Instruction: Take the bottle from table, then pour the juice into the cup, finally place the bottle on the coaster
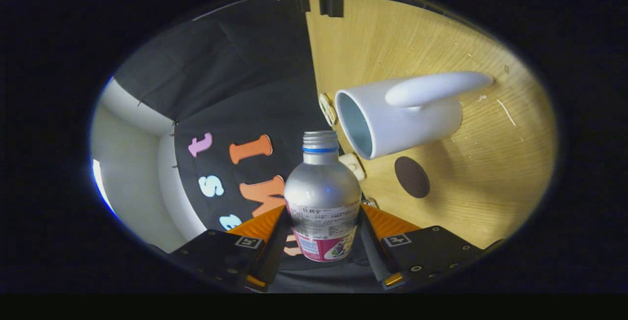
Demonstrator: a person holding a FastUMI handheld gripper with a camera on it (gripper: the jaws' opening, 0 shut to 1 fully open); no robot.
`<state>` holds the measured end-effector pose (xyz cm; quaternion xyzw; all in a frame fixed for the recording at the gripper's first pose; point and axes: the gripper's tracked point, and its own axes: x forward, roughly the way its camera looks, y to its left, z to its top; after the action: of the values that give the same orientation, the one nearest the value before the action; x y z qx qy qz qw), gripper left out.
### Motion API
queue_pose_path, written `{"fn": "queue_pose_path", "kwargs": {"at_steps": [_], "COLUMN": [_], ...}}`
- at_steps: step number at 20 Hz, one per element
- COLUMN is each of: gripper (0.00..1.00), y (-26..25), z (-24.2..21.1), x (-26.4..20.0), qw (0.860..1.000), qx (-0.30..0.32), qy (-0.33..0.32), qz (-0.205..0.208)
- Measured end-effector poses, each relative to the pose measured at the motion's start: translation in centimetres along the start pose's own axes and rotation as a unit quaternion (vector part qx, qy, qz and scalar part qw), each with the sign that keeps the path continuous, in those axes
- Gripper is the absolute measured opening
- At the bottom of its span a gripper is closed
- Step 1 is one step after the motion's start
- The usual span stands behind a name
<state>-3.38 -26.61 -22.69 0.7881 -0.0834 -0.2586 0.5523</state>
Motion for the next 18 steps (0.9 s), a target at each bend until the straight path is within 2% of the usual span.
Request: {"fn": "queue_pose_path", "kwargs": {"at_steps": [3,5,8,12,14,16,18], "gripper": [0.74,0.74,0.74,0.74,0.74,0.74,0.74], "y": [0.8,1.6,2.5,4.7,5.7,6.2,6.4], "z": [0.2,0.4,0.2,-1.2,-2.0,-2.8,-3.6], "x": [0.6,0.9,0.9,1.3,1.9,2.9,3.8], "qw": [0.995,0.987,0.962,0.912,0.88,0.841,0.794], "qx": [-0.096,-0.157,-0.271,-0.408,-0.47,-0.536,-0.604], "qy": [-0.001,-0.005,-0.008,-0.009,-0.012,-0.012,-0.012], "qz": [0.008,0.016,0.025,0.051,0.066,0.071,0.068]}}
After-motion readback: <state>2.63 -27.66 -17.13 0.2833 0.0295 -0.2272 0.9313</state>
